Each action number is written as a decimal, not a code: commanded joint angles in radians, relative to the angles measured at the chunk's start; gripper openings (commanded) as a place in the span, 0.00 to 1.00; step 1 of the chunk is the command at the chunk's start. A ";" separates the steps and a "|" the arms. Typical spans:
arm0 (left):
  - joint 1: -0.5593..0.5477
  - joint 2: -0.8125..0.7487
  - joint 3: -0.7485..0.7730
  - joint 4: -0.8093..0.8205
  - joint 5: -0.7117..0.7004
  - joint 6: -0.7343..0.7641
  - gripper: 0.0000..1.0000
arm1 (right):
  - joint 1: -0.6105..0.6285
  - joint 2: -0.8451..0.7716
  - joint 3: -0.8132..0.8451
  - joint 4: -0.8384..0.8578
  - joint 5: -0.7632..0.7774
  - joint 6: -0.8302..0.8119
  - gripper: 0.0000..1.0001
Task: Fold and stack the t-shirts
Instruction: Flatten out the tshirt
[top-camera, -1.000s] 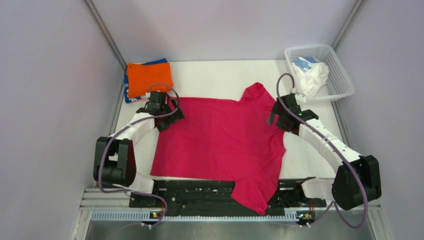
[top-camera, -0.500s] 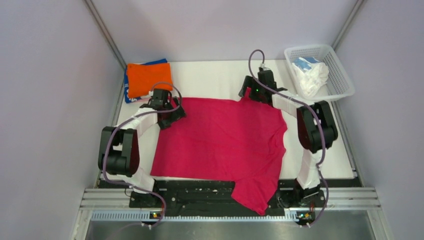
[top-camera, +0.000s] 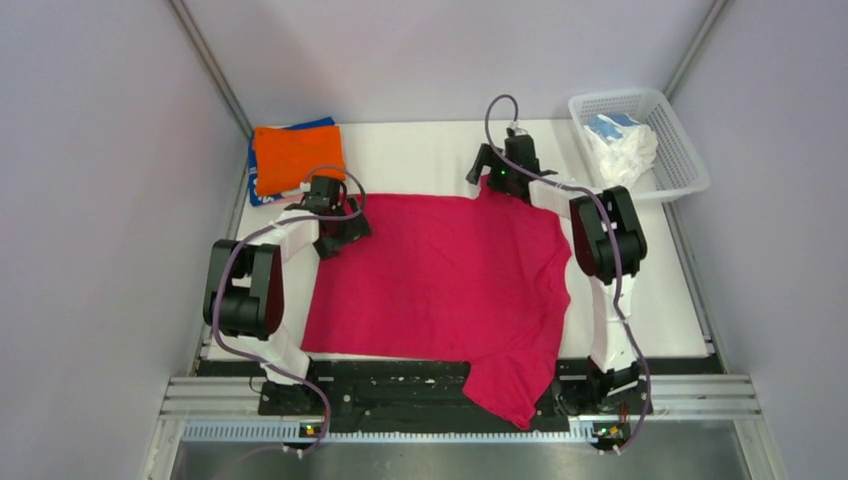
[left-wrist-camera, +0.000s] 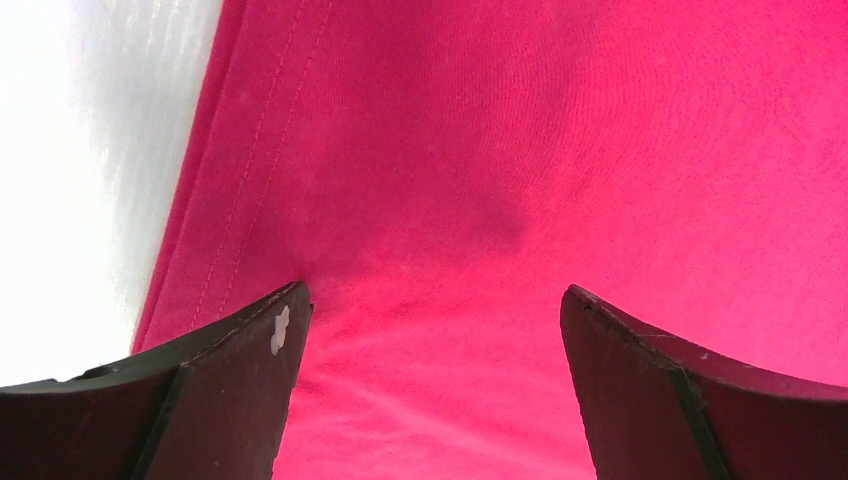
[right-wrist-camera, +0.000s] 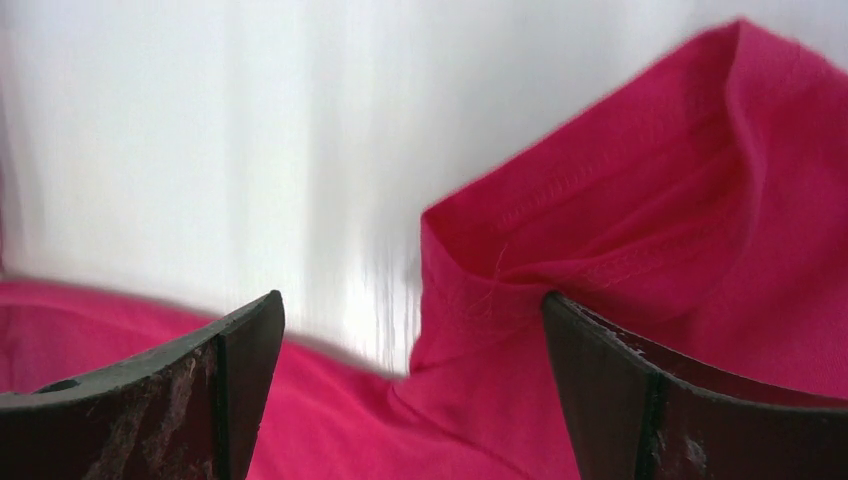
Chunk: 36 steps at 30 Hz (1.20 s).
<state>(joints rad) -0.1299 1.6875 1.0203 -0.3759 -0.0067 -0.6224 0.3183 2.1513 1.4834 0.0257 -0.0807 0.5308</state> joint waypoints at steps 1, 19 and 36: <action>0.007 0.006 0.037 -0.002 -0.024 0.020 0.99 | -0.004 0.078 0.097 0.194 0.021 0.014 0.99; 0.006 -0.051 0.104 -0.029 -0.022 0.020 0.99 | -0.003 -0.086 0.175 -0.080 0.068 -0.185 0.99; -0.033 0.172 0.188 -0.054 -0.020 -0.026 0.99 | -0.017 -0.374 -0.418 -0.292 0.384 -0.084 0.99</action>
<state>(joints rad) -0.1654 1.7786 1.1366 -0.4328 -0.0154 -0.6239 0.3168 1.7096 1.0260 -0.2600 0.1947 0.4488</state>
